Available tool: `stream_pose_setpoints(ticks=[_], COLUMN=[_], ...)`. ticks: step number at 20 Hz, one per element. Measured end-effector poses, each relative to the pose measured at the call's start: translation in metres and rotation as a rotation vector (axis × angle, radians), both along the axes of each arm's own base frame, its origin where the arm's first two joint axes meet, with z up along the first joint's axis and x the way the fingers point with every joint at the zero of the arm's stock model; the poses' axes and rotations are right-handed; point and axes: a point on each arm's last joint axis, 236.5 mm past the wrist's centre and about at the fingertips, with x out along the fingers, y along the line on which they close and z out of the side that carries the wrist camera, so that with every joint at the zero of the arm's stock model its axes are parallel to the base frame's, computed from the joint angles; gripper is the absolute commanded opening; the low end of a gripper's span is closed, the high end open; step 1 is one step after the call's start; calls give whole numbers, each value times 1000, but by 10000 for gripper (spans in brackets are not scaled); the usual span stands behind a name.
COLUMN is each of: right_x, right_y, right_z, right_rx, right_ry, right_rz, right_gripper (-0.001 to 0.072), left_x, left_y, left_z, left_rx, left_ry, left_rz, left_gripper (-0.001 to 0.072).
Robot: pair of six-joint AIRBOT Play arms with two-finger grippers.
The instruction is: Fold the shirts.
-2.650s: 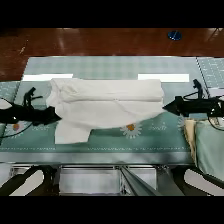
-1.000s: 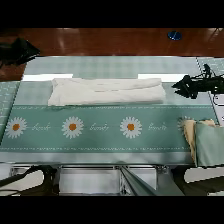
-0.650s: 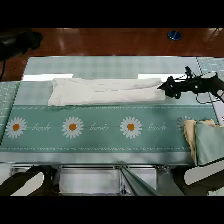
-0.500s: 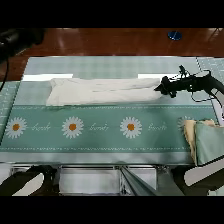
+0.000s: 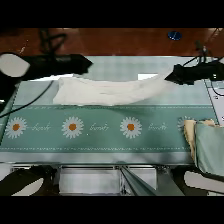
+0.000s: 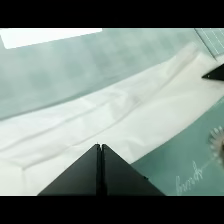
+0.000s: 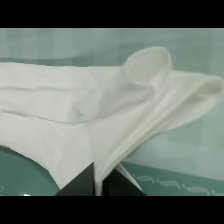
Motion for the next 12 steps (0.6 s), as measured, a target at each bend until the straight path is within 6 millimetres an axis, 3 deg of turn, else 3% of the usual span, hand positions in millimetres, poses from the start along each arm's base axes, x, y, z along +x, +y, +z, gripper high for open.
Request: stream_pose_setpoints(ticks=[3,7,9,12], right_x=[-51,-115,-136,-151], right_y=[3,14,19,24], right_z=[40,69,77,85], right_rx=[-58,-72,-67,-57], right_ry=[-87,-158,-182,-204], right_rz=[-3,-23,-30,-36], right_gripper=[19,19,19,19], left_x=[-14,-36,-61,-107], left_y=[-59,-142,-184,-230], left_z=[-43,-108,-138,-174], left_rx=[3,33,62,100], left_ry=[125,327,426,573], left_rz=[-83,-188,-273,-400], left_gripper=[18,18,19,18])
